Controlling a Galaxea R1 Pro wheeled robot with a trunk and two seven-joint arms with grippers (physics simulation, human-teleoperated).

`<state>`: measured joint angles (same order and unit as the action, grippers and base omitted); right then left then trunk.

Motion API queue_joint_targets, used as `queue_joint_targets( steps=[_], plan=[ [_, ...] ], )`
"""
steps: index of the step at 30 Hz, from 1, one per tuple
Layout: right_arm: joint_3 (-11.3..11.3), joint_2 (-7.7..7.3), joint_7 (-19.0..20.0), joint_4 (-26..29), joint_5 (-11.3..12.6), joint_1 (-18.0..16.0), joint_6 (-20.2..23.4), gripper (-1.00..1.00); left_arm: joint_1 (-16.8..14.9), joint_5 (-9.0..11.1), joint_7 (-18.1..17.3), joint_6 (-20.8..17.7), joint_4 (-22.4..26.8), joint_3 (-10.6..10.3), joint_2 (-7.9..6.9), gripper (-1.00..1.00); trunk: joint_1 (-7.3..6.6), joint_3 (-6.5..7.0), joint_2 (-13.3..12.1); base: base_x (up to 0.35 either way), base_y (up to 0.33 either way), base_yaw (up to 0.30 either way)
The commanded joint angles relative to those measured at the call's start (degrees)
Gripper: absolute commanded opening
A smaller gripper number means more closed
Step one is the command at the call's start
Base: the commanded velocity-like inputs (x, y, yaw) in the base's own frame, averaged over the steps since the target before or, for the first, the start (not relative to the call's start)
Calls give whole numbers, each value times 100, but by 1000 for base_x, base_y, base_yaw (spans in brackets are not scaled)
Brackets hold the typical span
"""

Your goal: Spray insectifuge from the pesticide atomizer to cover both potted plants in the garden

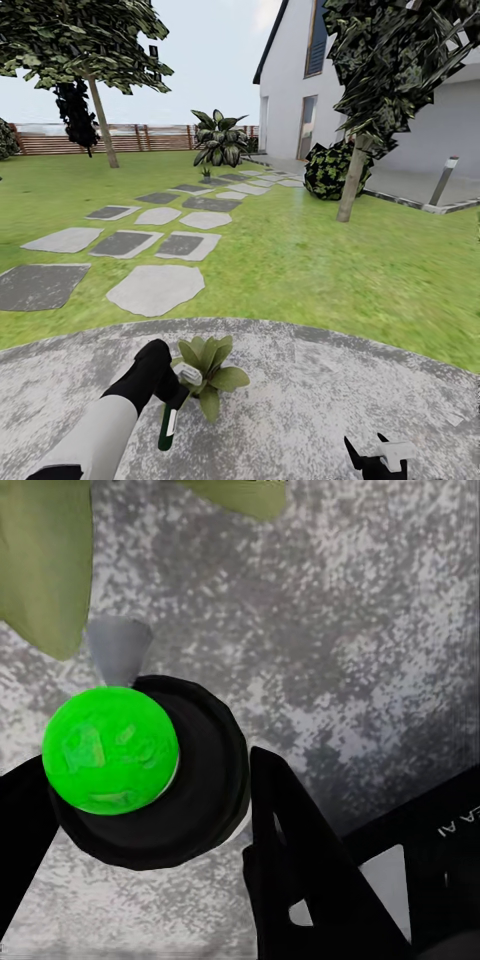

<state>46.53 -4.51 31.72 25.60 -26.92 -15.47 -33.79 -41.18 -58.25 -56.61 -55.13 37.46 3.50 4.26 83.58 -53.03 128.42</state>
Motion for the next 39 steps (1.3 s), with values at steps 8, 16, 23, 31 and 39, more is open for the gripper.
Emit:
queue_joint_targets(
  steps=[8,16,23,31,39],
  plan=[
    [49,3,45,-2,-25,-9,-23,100,16,-71,-67,16,-172,42,-76,-100,-1,-5,3,0,0,-186],
    [49,11,-296,-10,-24,-9,-21,100,-74,-67,-55,-73,-169,58,-36,-100,-1,-56,3,0,0,-5],
    [43,12,-341,-11,-24,-9,-15,100,-334,-57,-79,-93,-182,61,49,-100,-1,-119,3,0,0,0],
    [40,12,-341,-18,-33,-9,-15,100,-292,-71,-73,-80,-199,38,-153,-100,-1,-191,3,0,0,0],
    [40,12,-339,-20,-33,-9,-15,100,-323,-64,-78,-85,-198,46,-218,-100,-1,-202,3,108,80,0]
  ],
)
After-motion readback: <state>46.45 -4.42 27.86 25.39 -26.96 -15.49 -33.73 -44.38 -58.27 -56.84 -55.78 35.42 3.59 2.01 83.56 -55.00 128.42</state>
